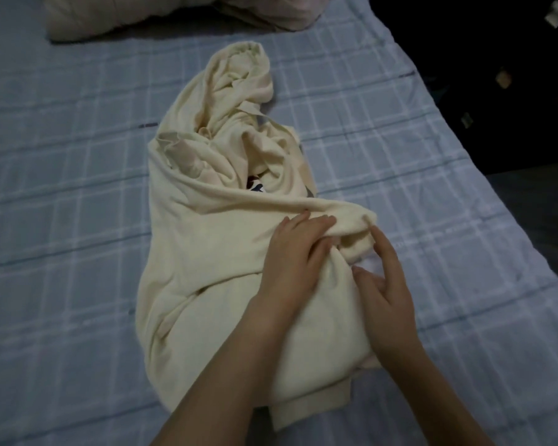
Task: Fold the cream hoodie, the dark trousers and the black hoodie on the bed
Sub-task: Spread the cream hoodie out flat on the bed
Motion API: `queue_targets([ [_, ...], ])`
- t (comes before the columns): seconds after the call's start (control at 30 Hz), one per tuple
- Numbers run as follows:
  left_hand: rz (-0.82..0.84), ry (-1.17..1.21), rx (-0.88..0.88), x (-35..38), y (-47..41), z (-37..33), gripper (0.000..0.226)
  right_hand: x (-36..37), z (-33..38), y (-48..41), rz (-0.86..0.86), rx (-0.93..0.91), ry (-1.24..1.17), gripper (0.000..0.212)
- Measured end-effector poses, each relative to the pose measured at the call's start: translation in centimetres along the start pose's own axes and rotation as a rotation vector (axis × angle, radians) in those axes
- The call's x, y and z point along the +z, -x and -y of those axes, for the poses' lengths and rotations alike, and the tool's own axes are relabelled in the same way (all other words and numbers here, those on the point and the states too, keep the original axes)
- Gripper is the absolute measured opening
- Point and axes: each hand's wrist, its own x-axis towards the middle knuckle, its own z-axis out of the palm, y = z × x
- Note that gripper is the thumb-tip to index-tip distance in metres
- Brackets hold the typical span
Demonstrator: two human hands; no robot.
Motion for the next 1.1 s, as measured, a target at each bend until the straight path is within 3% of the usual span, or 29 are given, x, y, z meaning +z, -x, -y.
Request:
queue_targets([
  [0.1,-0.112,0.373,-0.156,-1.2,0.3,-0.7,0.031,-0.1,0.4,0.2,-0.006,0.000,-0.070,0.055],
  [0.3,-0.293,0.581,-0.227,-5.5,-0.1,-1.2,0.025,0.1,1.6,1.0,0.045,-0.040,-0.039,0.057],
  [0.6,-0.307,0.787,-0.224,-14.1,3.8,1.2,0.029,7.0,6.1,3.8,0.184,-0.317,0.206,0.051],
  [0.73,-0.252,1.046,-0.331,-19.2,7.1,3.1,0.034,13.6,8.1,6.1,0.249,-0.328,0.098,0.040],
  [0.87,-0.424,0.868,-0.329,-23.7,10.6,5.8,0.041,20.7,8.8,9.3,0.359,-0.319,0.036,0.035],
  [1.1,-0.677,0.819,-0.329,-32.5,17.5,13.8,0.040,32.8,8.9,14.6,0.543,-0.433,0.079,0.053],
])
